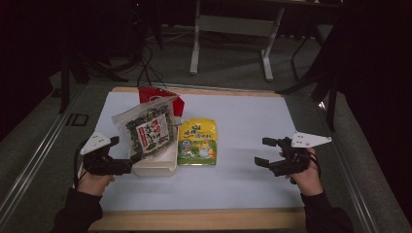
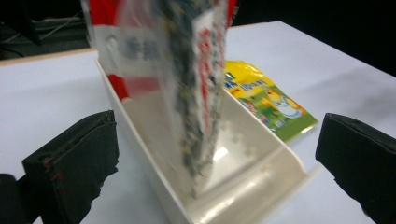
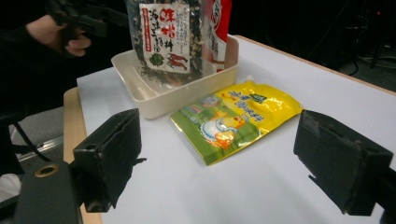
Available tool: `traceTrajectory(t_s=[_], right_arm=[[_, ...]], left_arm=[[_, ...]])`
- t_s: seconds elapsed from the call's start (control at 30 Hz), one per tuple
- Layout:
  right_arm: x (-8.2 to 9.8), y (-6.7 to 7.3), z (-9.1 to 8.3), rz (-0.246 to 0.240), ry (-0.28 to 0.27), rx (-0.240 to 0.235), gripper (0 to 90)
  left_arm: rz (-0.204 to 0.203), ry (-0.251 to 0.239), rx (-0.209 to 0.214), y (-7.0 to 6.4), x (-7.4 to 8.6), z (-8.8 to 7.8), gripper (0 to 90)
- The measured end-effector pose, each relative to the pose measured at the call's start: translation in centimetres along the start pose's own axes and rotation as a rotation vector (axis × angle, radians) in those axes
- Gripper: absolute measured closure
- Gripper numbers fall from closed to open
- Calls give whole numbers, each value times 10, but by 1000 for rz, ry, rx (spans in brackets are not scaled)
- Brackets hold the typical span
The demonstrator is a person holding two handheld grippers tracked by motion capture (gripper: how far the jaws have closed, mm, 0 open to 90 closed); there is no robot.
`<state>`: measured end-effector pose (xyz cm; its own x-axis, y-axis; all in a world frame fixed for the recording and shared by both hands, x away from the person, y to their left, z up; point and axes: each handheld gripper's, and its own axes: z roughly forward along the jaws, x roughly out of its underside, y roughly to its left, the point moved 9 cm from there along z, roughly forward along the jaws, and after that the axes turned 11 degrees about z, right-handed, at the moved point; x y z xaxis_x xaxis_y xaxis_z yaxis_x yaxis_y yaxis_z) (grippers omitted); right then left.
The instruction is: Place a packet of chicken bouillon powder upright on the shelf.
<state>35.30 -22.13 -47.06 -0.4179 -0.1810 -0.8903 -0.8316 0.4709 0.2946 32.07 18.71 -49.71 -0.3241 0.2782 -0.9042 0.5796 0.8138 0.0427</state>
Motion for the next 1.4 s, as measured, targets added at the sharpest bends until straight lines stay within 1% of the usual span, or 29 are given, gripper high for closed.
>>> traceTrajectory(t_s=[0.07, 0.13, 0.2, 0.27, 0.4, 0.43, 0.5, 0.53, 0.57, 0.6, 0.63, 0.67, 0.7, 0.73, 0.77, 0.8, 0.83, 0.87, 0.93, 0.97, 1.03, 1.07, 1.13, 1.17, 1.2, 1.23, 1.27, 1.33, 1.4], right_arm=[[2, -1, 2, -3, 7, 8, 147], [4, 0, 6, 0, 13, 0, 147], [6, 1, 11, 5, 19, 6, 146], [6, 1, 12, 11, 20, 2, 147], [6, 2, 18, 8, 16, 2, 141], [6, 3, 19, 7, 17, -4, 131], [6, 4, 23, 12, 13, 7, 139], [7, 5, 24, 14, 21, -6, 138], [7, 5, 26, 6, 21, 5, 138], [6, 5, 27, 5, 18, 8, 138], [7, 6, 28, 10, 25, -3, 138], [7, 5, 30, 3, 26, 4, 137], [7, 5, 32, -2, 30, 9, 141], [7, 5, 32, -2, 30, 9, 141], [7, 5, 34, -3, 37, 9, 154], [6, 4, 38, -8, 35, 17, 179], [6, 3, 41, -5, 42, 17, 226], [6, 2, 43, -5, 44, 25, 240], [4, -1, 53, -9, 51, 33, 313], [4, -1, 53, -9, 51, 33, 313], [2, -3, 60, -11, 58, 35, 354], [0, -5, 65, -15, 55, 54, 373], [-1, -7, 73, -10, 63, 64, 404], [-1, -9, 77, -16, 67, 81, 429], [-1, -11, 80, -15, 74, 85, 463], [-1, -13, 85, -13, 82, 89, 469], [-1, -14, 88, -12, 85, 92, 500], [1, -17, 95, -11, 97, 101, 526], [1, -22, 101, -7, 101, 105, 574]], left_arm=[[6, -2, 8, -11, 3, -3, 6], [3, -10, 25, -20, 5, -6, 6], [3, -12, 38, -29, 7, -8, 6], [12, -15, 48, -38, 8, -9, 6], [21, -16, 89, -57, 10, -9, 6], [28, -15, 93, -61, 10, -9, 6], [27, -22, 108, -68, 11, -9, 6], [32, -23, 114, -71, 11, -8, 6], [35, -18, 126, -75, 12, -7, 6], [46, -14, 128, -78, 13, -6, 6], [52, -17, 131, -82, 13, -4, 6], [57, -18, 145, -86, 13, -3, 6], [66, -16, 147, -89, 13, -1, 6], [66, -16, 147, -89, 13, -1, 6], [84, -13, 166, -96, 14, 2, 6], [88, -9, 172, -101, 15, 5, 6], [91, -7, 179, -104, 16, 7, 6], [94, -1, 201, -109, 17, 10, 6], [101, 1, 207, -114, 19, 14, 6], [103, 3, 218, -116, 19, 16, 6], [110, 5, 222, -120, 20, 20, 6], [115, 5, 224, -122, 20, 21, 6], [115, 6, 229, -124, 21, 23, 6], [116, 9, 233, -125, 21, 24, 6], [115, 8, 234, -126, 21, 25, 6], [114, 5, 239, -126, 22, 26, 6], [115, 4, 245, -127, 22, 26, 6], [124, 6, 243, -128, 23, 27, 6], [124, 4, 249, -129, 23, 28, 6]])
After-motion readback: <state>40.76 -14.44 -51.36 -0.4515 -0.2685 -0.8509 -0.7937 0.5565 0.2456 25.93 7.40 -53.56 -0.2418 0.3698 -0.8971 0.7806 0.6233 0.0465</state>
